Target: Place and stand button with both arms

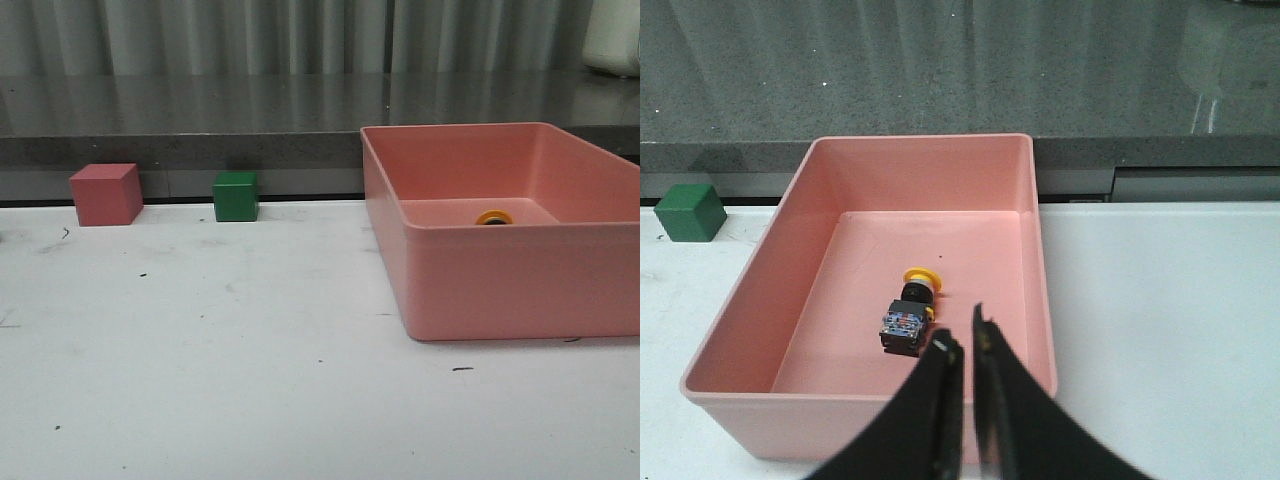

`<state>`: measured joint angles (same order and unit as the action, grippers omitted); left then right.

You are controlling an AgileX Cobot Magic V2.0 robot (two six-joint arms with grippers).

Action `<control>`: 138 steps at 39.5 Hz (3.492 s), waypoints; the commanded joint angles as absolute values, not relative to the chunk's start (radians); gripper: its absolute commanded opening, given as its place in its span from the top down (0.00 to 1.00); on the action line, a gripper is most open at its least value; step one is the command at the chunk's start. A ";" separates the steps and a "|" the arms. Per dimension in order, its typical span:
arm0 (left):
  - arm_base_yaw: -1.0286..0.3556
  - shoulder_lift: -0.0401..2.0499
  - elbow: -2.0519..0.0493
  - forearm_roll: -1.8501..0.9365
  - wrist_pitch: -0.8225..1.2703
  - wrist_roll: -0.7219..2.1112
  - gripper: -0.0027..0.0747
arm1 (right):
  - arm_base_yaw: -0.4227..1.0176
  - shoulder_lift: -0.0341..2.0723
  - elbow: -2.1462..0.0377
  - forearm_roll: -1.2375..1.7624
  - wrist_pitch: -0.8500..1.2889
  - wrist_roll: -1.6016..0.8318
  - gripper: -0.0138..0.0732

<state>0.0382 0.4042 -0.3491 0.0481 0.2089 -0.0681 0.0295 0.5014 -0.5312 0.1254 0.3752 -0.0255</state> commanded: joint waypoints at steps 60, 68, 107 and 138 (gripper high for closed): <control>0.040 0.418 -0.387 0.040 0.125 -0.075 0.14 | 0.152 1.886 -1.509 0.168 0.671 0.190 0.12; 0.040 0.418 -0.387 0.040 0.125 -0.075 0.14 | 0.150 1.996 -1.579 0.166 0.711 0.261 0.12; 0.040 0.418 -0.387 0.040 0.125 -0.075 0.14 | 0.150 2.025 -1.583 0.166 0.718 0.276 0.57; 0.040 0.418 -0.387 0.040 0.125 -0.075 0.14 | 0.232 1.719 -1.708 0.170 0.724 0.242 0.57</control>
